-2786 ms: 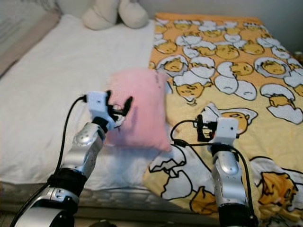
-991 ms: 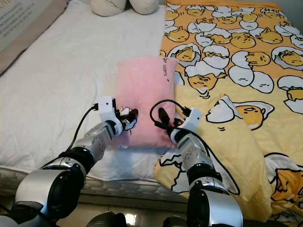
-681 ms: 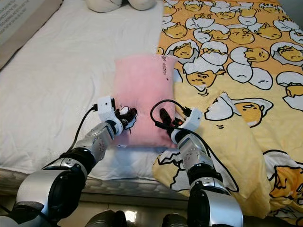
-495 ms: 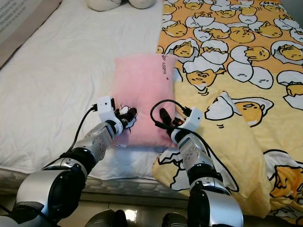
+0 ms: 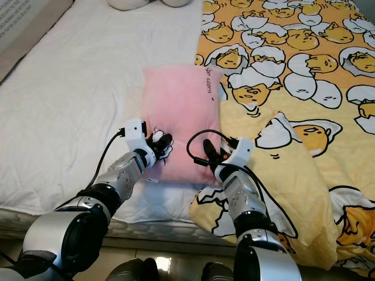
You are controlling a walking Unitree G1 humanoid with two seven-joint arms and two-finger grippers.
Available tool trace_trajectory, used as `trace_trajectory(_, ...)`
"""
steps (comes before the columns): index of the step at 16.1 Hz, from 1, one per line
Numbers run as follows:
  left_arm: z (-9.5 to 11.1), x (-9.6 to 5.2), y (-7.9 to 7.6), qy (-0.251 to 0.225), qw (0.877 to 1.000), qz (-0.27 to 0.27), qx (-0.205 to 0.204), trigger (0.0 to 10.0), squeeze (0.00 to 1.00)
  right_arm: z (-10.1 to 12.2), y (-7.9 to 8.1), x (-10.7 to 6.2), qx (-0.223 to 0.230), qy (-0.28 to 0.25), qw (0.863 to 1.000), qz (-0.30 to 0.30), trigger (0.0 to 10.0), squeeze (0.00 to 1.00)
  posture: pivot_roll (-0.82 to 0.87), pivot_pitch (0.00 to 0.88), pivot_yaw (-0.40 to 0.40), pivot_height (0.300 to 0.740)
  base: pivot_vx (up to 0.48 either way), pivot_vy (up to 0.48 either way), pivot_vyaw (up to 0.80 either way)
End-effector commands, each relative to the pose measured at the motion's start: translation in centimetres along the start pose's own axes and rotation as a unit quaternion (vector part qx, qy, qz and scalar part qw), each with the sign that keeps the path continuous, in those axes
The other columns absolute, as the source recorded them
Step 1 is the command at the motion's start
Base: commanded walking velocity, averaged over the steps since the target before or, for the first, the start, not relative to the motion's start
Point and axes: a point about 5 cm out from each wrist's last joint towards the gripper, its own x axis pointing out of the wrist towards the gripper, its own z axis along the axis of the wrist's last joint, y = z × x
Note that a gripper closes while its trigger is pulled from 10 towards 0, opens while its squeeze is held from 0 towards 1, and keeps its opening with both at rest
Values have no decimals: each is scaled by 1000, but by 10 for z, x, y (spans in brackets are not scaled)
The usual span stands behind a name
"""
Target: Clean up the room
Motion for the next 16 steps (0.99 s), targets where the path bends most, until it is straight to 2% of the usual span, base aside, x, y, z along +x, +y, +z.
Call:
trace_trajectory(1,-20,-3,2,40,999,6,-4,0,0,-11,-1,-2,-5,20,1000,-9,0,0,-168,131,62,730,0,0,0)
trace_trajectory(5,-17,-4,5,23,998,9,-54,0,0,-12,2,-1,-10,22,1000,-7,0,0,-162,122,54,730,0,0,0)
trace_trajectory(8,-18,-2,-2,22,999,-9,-34,0,0,-13,2,-1,-11,15,1000,-9,0,0,-153,113,50,730,0,0,0)
trace_trajectory(13,-20,-3,1,25,998,-5,-55,0,0,-19,3,-3,-10,15,1000,-8,0,0,-139,99,44,730,0,0,0)
trace_trajectory(16,-19,-3,0,23,999,-11,-42,0,0,-14,6,-3,-28,3,1000,-3,0,0,-130,89,39,730,0,0,0)
